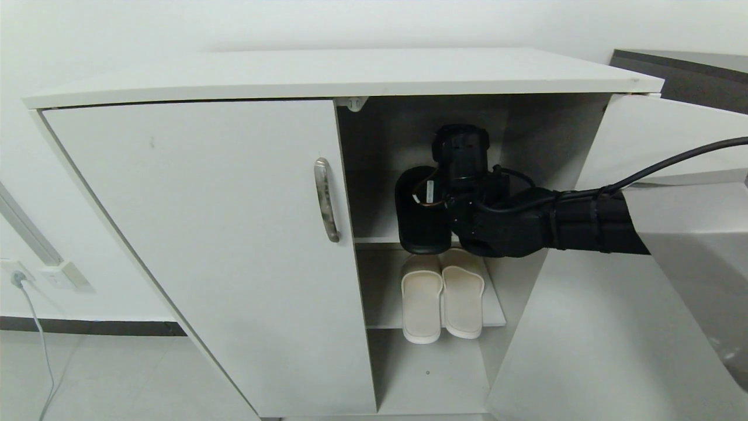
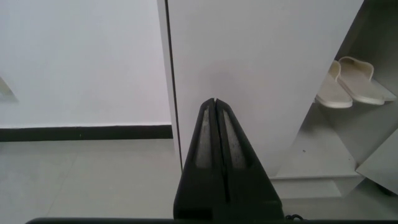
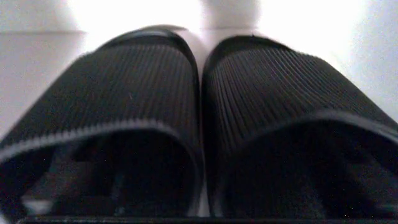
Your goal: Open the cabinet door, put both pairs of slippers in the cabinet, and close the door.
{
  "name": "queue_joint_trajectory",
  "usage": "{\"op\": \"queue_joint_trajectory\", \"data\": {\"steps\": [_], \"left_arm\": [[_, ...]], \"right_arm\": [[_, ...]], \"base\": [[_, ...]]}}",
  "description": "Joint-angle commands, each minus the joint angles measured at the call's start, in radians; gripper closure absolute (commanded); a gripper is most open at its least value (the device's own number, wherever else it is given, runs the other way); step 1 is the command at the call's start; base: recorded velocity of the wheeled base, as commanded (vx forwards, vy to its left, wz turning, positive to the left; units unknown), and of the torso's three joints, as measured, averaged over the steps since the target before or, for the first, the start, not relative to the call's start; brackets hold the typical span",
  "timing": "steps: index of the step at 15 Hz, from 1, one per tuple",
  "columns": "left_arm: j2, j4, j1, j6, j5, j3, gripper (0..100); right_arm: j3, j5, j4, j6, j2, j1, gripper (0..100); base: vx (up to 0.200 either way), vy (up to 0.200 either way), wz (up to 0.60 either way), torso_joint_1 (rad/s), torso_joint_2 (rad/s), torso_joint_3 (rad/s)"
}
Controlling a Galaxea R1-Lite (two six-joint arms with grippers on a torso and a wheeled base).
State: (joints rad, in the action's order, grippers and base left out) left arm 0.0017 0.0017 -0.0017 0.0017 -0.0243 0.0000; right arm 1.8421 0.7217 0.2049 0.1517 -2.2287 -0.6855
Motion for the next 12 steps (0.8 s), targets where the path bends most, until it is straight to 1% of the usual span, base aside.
{"op": "queue_joint_trajectory", "data": {"steps": [1,2,3,5,6,7,9,10,12], "left_arm": [[0.000,0.000,0.000,0.000,0.000,0.000,100],[0.000,0.000,0.000,0.000,0.000,0.000,100],[0.000,0.000,0.000,0.001,0.000,0.000,100],[0.000,0.000,0.000,0.001,0.000,0.000,100],[0.000,0.000,0.000,0.001,0.000,-0.002,100],[0.000,0.000,0.000,0.001,0.000,0.000,100],[0.000,0.000,0.000,0.004,0.001,-0.002,100],[0.000,0.000,0.000,0.004,0.001,-0.002,100],[0.000,0.000,0.000,0.004,0.006,-0.002,100]], "right_arm": [[-0.096,0.001,0.005,0.003,0.084,-0.023,0],[-0.119,0.002,0.005,0.005,0.101,-0.028,0],[-0.193,0.010,0.014,0.009,0.162,-0.049,0],[-0.285,0.010,0.041,0.009,0.233,-0.080,0],[-0.376,0.010,0.076,0.008,0.294,-0.108,0],[-0.414,0.008,0.093,0.008,0.319,-0.118,0],[-0.554,-0.001,0.146,0.009,0.406,-0.164,0],[-0.618,-0.011,0.183,0.009,0.442,-0.186,0],[-0.736,-0.070,0.263,0.003,0.498,-0.218,0]], "base": [[0.000,0.000,0.00,0.000,0.00,0.000],[0.000,0.000,0.00,0.000,0.00,0.000],[0.000,0.000,0.00,0.000,0.00,0.000],[0.000,0.000,0.00,0.000,0.00,0.000],[0.000,0.000,0.00,0.000,0.00,0.000],[0.000,0.000,0.00,0.000,0.00,0.000],[0.000,0.000,0.00,0.000,0.00,0.000],[0.000,0.000,0.00,0.000,0.00,0.000],[0.000,0.000,0.00,0.000,0.00,0.000]]}}
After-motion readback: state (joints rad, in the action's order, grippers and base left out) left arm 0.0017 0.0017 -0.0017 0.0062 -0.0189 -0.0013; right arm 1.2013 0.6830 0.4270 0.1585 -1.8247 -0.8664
